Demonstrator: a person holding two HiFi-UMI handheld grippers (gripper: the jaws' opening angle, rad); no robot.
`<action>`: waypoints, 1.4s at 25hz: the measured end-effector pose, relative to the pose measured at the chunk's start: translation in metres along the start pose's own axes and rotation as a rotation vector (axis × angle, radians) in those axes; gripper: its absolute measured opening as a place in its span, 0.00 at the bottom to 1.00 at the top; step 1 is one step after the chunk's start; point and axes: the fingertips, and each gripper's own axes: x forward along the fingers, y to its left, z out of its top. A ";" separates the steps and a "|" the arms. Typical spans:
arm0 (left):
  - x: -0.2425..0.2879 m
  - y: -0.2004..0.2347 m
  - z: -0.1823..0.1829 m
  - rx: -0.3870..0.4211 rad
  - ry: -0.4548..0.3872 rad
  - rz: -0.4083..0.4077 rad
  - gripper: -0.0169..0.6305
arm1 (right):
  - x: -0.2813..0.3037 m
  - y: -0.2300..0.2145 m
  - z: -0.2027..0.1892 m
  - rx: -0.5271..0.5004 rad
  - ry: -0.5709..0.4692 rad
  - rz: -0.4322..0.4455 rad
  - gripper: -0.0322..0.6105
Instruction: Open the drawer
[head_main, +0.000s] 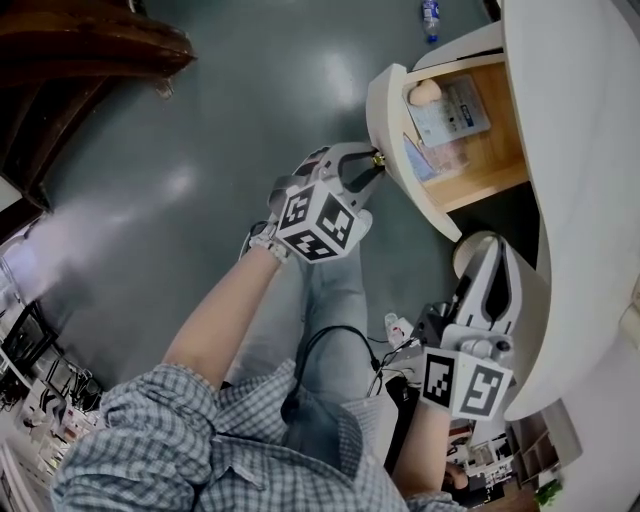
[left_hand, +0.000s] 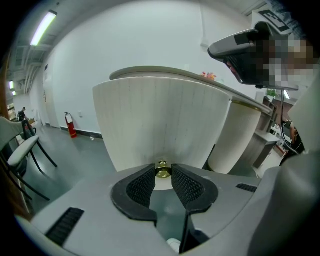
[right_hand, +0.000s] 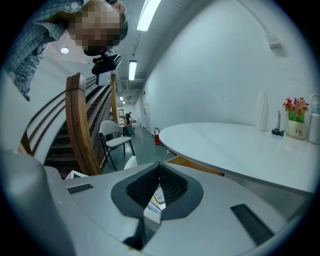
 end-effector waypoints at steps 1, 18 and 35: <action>0.000 0.000 0.000 0.000 0.003 0.003 0.19 | 0.001 -0.001 0.001 0.002 0.000 0.000 0.05; -0.010 -0.001 -0.002 0.025 -0.016 -0.002 0.19 | -0.001 -0.014 0.006 0.020 -0.005 -0.010 0.05; -0.045 0.007 0.001 -0.126 0.020 0.079 0.08 | -0.015 -0.024 0.005 0.082 -0.020 -0.040 0.05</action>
